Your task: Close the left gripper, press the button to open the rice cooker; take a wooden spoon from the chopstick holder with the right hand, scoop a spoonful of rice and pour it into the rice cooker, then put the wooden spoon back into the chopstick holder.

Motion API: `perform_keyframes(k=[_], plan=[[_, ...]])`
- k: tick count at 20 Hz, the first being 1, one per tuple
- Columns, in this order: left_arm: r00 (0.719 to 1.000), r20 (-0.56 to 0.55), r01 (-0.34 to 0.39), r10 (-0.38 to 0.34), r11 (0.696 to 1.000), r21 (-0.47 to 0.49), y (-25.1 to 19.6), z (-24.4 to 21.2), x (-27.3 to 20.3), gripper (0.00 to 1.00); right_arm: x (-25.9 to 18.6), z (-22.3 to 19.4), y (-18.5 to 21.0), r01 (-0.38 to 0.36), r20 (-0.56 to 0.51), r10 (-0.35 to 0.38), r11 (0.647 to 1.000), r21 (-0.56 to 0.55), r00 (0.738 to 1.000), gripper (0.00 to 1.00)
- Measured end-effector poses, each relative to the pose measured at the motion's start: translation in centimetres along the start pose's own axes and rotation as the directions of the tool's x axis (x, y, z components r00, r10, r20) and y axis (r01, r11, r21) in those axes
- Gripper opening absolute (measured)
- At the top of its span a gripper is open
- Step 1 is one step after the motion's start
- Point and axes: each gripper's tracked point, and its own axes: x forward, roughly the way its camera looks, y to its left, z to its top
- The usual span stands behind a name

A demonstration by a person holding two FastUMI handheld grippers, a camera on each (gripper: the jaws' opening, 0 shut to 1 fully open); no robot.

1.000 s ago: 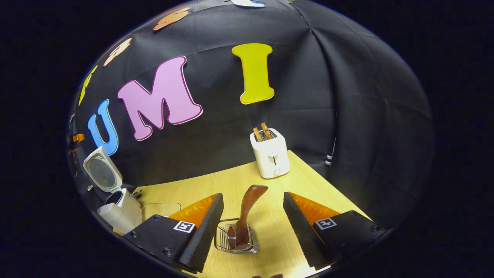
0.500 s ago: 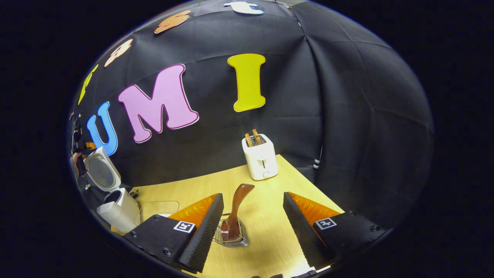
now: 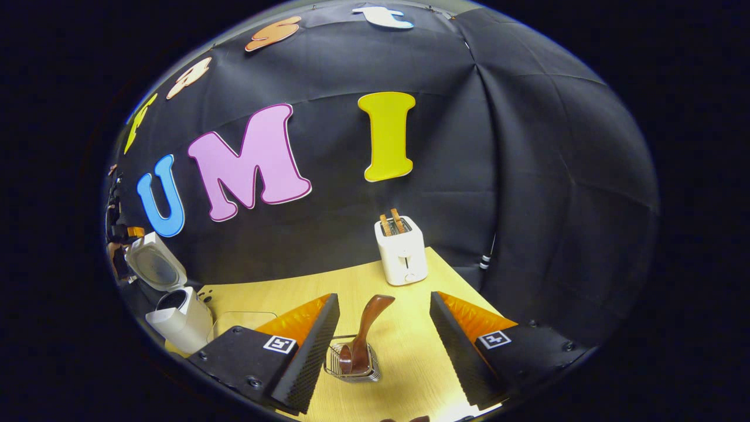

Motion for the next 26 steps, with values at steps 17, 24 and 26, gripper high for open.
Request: perform_keyframes(k=[17,24,26], plan=[[0.923,-0.386,-0.033,0.011,0.998,-0.050,-1.0,-16.0,-6.3,0.95,1.2,-0.1,0.8,-0.006,-0.021,0.006,1.000,0.026,1.000,0.96],[0.858,-0.512,-0.040,0.042,0.999,0.014,-0.9,-20.8,-5.6,0.95,1.4,-0.3,0.7,0.008,-0.029,-0.007,0.999,0.032,1.000,0.96],[0.874,-0.484,-0.043,0.045,0.999,0.017,-0.6,-20.8,-5.7,0.99,1.4,-0.4,0.8,0.007,-0.031,-0.006,0.999,0.032,1.000,0.96]])
